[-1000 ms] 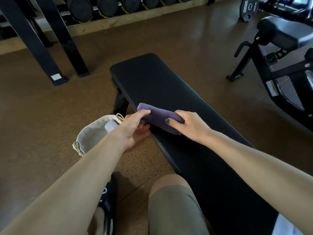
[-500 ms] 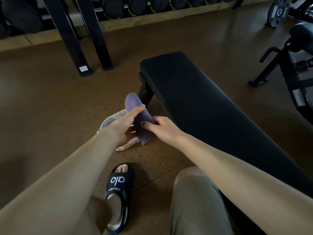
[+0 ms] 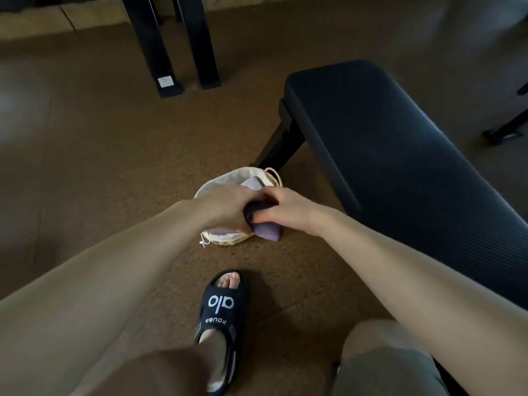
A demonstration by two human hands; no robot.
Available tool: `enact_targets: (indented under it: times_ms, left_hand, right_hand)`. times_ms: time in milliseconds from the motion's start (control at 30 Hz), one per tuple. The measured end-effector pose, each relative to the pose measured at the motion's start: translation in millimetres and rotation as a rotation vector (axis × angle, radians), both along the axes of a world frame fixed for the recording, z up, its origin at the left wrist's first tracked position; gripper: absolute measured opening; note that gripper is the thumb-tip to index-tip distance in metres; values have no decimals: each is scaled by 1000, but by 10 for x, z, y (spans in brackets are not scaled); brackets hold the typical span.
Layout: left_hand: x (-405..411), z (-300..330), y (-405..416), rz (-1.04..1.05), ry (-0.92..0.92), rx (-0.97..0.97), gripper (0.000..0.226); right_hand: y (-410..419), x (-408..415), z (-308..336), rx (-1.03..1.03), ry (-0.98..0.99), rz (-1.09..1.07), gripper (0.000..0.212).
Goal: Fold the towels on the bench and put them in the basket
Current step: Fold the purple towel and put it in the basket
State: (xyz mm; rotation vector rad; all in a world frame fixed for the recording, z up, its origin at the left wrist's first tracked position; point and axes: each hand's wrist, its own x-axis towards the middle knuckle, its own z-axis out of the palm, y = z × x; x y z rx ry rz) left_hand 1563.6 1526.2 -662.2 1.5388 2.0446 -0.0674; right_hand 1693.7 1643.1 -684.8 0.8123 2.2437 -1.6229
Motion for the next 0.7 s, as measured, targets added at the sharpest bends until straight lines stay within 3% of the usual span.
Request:
enact_targets:
  times_ms: [100, 233, 333, 400, 467, 567, 633, 700]
  left_hand:
    - [-200, -188, 87, -31, 55, -48, 60]
    - [-490, -548, 167, 38, 120, -96, 54]
    - [-727, -883, 214, 56, 227, -23, 75]
    - [-865, -1130, 248, 265, 202, 1, 100]
    - [-950, -1370, 284, 710, -21, -6, 110]
    - [-998, -1718, 274, 1363, -725, 125, 86]
    - [-976, -1963, 275, 1531, -1047, 202, 64]
    - [-952, -2226, 325, 1575, -1073, 259, 53]
  right_hand:
    - [34, -155, -308, -20, -16, -57, 45]
    - [67, -337, -594, 32, -72, 47, 45]
    - [88, -473, -875, 40, -89, 28, 42]
    - [109, -565, -1126, -8, -83, -119, 44]
    - [120, -641, -1363, -43, -82, -266, 41]
    - [93, -743, -1733, -102, -71, -386, 39]
    - [43, -810, -1944, -148, -49, -408, 39]
    - [17, -876, -2110, -125, -31, -379, 33]
